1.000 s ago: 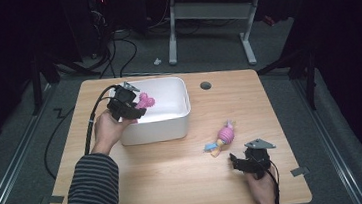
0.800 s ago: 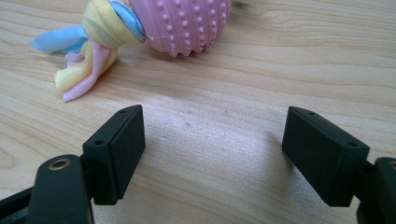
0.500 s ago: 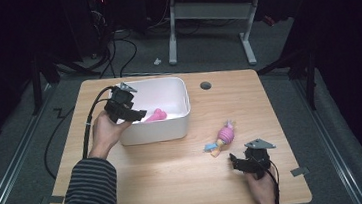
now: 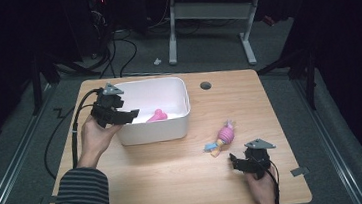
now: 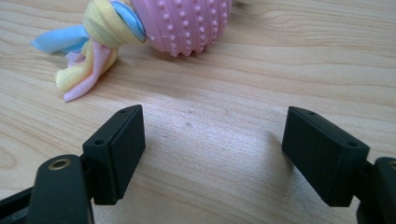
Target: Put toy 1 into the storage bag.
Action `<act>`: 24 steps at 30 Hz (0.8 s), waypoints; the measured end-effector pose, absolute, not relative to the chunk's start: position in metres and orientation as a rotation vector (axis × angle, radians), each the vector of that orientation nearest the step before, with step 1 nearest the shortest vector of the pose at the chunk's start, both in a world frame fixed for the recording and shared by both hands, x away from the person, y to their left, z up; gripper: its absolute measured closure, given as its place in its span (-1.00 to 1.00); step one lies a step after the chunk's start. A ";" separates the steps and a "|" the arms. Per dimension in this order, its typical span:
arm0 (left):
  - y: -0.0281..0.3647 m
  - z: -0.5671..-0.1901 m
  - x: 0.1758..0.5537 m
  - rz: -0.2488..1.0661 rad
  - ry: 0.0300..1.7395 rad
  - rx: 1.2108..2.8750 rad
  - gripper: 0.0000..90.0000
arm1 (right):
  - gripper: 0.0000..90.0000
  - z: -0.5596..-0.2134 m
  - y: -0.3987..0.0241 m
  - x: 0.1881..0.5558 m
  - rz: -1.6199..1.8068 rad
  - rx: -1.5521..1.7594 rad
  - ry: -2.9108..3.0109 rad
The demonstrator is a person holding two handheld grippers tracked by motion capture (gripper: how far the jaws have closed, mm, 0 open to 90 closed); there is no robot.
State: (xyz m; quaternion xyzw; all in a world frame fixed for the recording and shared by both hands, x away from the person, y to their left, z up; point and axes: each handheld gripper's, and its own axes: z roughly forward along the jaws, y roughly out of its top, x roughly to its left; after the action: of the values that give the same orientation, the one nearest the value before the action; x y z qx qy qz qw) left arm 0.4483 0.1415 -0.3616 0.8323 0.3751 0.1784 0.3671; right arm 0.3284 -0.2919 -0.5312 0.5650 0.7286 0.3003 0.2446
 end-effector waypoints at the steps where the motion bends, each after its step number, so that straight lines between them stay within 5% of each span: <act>1: 0.143 -0.361 0.447 0.461 0.962 2.135 -0.23 | -0.53 -0.531 -0.292 0.328 0.820 1.543 1.989; 24: 0.175 -0.361 0.412 0.486 0.974 2.037 -0.23 | -0.53 -0.531 -0.292 0.328 0.820 1.543 1.988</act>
State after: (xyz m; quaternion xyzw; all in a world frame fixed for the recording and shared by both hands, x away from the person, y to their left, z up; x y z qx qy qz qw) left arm 0.4124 0.1748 -0.3610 0.8067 0.3857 0.1925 0.4043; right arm 0.3282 -0.2918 -0.5311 0.5653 0.7282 0.3003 0.2448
